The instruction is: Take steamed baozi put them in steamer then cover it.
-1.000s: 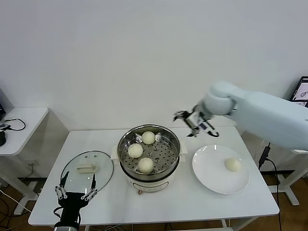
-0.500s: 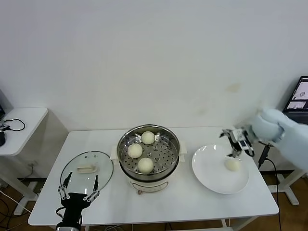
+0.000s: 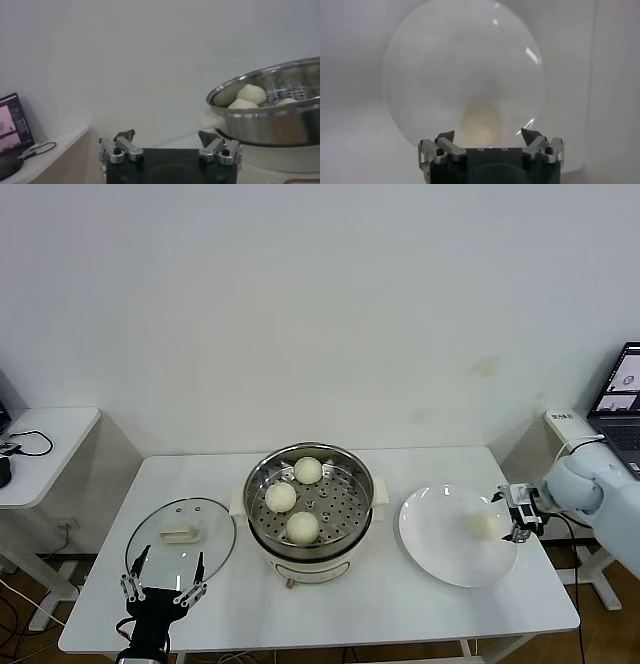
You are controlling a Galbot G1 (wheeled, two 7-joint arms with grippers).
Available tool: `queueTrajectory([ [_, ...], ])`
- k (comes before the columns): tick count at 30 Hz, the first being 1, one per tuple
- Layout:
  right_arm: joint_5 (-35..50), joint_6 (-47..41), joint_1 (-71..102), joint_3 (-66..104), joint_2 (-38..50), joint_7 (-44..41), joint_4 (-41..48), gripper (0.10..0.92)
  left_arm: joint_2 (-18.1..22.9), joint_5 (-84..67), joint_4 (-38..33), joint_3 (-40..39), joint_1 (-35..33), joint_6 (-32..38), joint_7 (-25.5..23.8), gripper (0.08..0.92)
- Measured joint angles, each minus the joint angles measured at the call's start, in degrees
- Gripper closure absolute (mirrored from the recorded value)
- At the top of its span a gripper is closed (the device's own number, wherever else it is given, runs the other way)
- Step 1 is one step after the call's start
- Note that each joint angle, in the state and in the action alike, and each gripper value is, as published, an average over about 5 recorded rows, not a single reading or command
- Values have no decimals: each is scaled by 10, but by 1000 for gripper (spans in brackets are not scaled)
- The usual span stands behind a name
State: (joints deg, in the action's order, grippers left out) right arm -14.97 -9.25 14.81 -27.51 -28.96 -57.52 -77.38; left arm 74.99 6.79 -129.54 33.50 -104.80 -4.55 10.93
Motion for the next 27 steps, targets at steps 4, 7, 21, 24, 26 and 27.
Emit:
queueTrajectory([
  [4,-11,4,16,16,-21,4,29,203,2,1,0,1,-1,0,0,177],
  [7,-18,6,22,23,-38,8,51,203,2,1,1,2,-2,0,0,177],
  [21,-40,7,29,40,-95,19,125,312,4,1,4,3,-1,0,1,177],
  [24,-40,6,26,40,-103,19,135,368,4,1,5,2,-1,0,1,177],
  [26,-39,5,24,39,-105,18,139,400,5,1,5,2,-1,0,1,177],
  [27,-38,4,22,39,-106,17,140,412,5,1,5,2,-1,0,1,177],
])
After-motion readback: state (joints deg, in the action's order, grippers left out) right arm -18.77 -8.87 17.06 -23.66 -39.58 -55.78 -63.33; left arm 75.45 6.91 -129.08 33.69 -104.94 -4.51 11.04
